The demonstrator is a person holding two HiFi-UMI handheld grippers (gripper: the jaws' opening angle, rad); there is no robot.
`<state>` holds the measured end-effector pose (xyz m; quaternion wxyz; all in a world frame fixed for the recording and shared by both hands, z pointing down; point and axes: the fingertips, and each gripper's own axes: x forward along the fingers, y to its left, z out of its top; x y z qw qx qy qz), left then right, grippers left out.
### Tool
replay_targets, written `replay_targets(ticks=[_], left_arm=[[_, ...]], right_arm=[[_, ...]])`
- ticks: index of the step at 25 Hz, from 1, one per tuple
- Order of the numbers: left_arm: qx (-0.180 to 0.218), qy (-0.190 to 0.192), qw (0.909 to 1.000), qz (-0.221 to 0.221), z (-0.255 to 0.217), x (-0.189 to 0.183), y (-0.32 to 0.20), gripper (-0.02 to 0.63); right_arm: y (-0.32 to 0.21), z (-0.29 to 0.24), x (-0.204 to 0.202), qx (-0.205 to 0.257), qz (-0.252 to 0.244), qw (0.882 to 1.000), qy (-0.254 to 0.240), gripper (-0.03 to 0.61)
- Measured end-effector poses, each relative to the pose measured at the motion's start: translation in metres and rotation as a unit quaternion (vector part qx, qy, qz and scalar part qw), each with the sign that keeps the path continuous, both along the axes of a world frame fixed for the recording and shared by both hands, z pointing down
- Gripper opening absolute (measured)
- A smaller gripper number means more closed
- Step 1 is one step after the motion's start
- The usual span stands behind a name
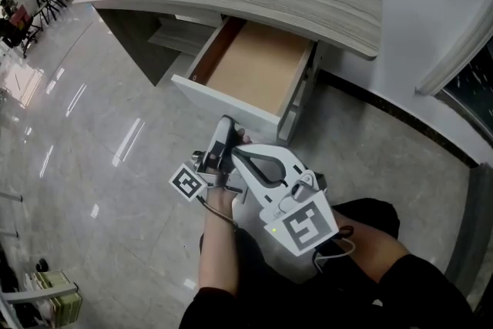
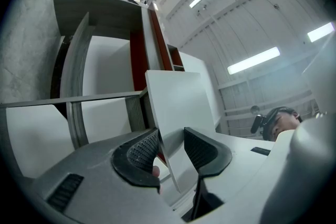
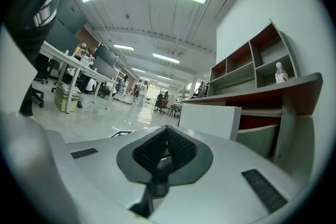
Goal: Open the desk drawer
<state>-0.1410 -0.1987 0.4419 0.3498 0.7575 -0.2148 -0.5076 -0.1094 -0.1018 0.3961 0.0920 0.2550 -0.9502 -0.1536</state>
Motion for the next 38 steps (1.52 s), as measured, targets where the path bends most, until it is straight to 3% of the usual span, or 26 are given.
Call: replay_targets(ticks=[24,38], left_arm=[[-0.022,0.010,0.9996,0.013,0.041,-0.001,-0.014,0.149],[-0.023,0.000,0.9997,0.008,0.040,-0.003,-0.011,0.149]], right_arm=[[0.008,0.011,-0.002,-0.019,0.004,1.000,0.003,0.006],[0.010,0.011,-0.004,-0.025,0.004,1.000,-0.001,0.006]])
